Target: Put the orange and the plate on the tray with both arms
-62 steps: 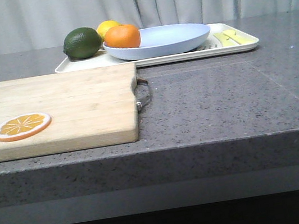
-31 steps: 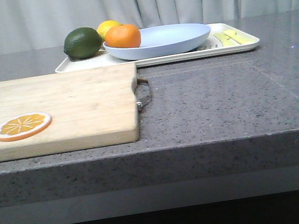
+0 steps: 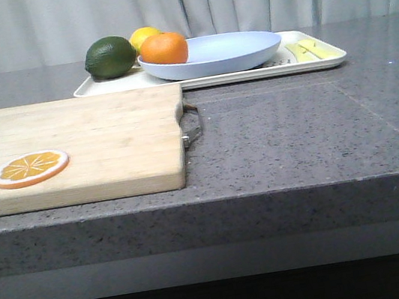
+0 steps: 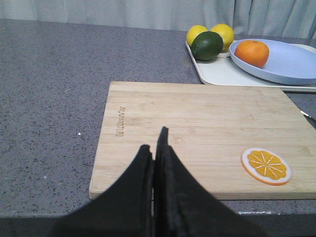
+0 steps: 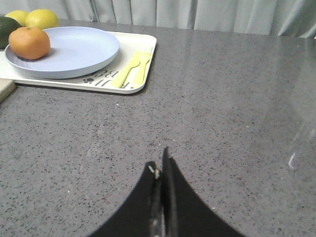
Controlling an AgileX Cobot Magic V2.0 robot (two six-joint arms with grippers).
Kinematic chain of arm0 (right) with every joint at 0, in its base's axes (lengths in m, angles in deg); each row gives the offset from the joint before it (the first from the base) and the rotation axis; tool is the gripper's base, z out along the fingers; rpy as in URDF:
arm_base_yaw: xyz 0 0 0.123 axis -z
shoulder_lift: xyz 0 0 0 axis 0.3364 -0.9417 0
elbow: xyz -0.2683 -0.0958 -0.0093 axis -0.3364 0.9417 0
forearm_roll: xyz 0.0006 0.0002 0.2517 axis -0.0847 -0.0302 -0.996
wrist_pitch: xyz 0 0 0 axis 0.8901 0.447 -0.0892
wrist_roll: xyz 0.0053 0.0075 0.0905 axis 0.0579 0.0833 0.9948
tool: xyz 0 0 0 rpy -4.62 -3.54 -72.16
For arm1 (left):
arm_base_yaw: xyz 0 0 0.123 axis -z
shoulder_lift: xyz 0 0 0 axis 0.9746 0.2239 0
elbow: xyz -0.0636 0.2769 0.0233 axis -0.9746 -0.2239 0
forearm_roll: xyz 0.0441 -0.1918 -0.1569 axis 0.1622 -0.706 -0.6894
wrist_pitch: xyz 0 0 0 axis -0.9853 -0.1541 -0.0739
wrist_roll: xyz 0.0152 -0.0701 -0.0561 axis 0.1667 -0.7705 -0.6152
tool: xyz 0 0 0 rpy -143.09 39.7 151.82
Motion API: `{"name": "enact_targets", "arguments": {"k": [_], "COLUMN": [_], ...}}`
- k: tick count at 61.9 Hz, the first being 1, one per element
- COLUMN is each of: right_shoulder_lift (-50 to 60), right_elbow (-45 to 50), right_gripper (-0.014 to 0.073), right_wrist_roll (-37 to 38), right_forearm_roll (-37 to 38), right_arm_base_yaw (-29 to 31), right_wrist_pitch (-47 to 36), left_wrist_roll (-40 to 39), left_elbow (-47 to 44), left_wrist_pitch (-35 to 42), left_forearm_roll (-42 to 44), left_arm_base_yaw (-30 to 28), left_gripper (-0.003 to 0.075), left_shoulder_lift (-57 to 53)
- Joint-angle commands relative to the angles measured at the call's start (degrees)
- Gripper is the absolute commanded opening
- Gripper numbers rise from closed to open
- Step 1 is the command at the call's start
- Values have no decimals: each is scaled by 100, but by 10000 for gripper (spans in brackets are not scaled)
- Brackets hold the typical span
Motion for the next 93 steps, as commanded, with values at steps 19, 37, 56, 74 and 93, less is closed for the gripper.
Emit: {"name": "enact_targets", "arguments": {"k": [19, 37, 56, 74, 93], "right_shoulder_lift": [-38, -43, -43, -43, -43], "right_elbow": [-146, -146, -146, -146, -146], "right_gripper": [-61, -61, -61, -61, -61], "right_wrist_roll": [-52, -52, -52, -52, -52], "right_forearm_roll": [33, 33, 33, 33, 33], "right_arm_base_yaw": [24, 24, 24, 24, 24], "right_wrist_pitch": [-494, -476, -476, -476, -476], "left_wrist_roll": [-26, -26, -26, -26, -26], "left_elbow": [-658, -1665, -2421, -2470, -2470], "left_wrist_pitch": [1624, 2151, 3060, 3090, 3090], "left_forearm_roll": [-4, -266, -274, -274, -274], "left_arm_base_yaw": [-429, -1056, -1056, -1056, -1056], "left_gripper": [-17, -17, -17, -17, -17], "left_shoulder_lift": [-326, -708, -708, -698, -698]}}
